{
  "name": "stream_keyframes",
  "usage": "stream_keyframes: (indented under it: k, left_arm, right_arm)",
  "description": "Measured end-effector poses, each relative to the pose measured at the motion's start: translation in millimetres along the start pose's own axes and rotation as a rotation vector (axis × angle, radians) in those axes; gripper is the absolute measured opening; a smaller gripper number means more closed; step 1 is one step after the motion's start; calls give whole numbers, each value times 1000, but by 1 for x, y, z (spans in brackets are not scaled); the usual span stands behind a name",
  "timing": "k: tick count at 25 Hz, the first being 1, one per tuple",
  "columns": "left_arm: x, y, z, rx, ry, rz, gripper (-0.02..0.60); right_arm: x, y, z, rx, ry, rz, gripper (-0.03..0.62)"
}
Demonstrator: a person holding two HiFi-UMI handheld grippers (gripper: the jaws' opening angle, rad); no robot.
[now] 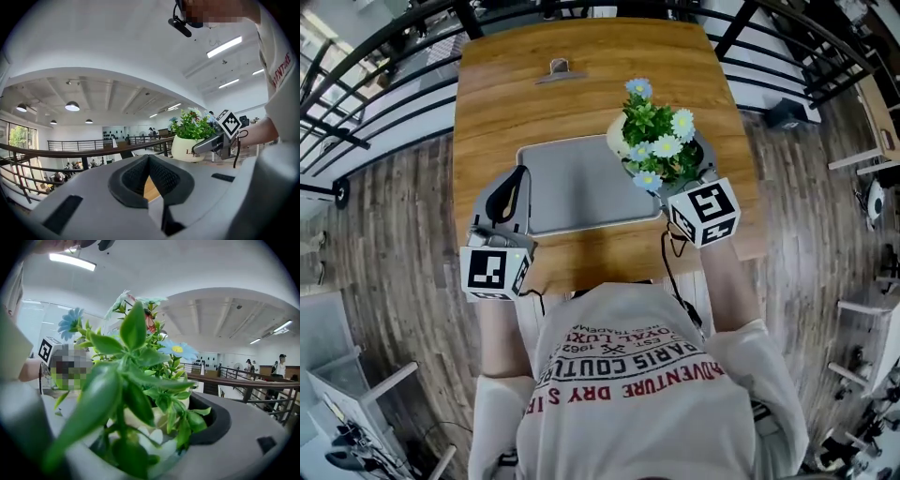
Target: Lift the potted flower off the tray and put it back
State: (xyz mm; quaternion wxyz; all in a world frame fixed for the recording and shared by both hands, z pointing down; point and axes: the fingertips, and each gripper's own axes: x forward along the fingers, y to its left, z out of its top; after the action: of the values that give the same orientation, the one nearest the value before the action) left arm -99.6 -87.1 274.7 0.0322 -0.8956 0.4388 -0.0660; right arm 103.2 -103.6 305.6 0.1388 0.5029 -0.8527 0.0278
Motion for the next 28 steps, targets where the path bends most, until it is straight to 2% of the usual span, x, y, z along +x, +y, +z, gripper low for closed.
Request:
stream_keyframes:
  k: [7,14,21,25,28]
  left_arm:
    - [-14,5,21,6,-57,3,12]
    - [-18,3,31,21,-68,-31,12]
    - [-13,-8,32,15,-61,-48,12]
    - [-14,-22,21,25,-46,-59,12]
    - [-19,-25,1,-9,-12,-52,12]
  right_arm:
    - [-41,-4,22,17,-69,-119,485]
    - [-52,5,30,17,-80,-154,485]
    - [-50,6,26,6,-59,-118,485]
    - [-43,16,14,-13,-39,-44,485]
    - [-28,33,-4,-28,2,32,485]
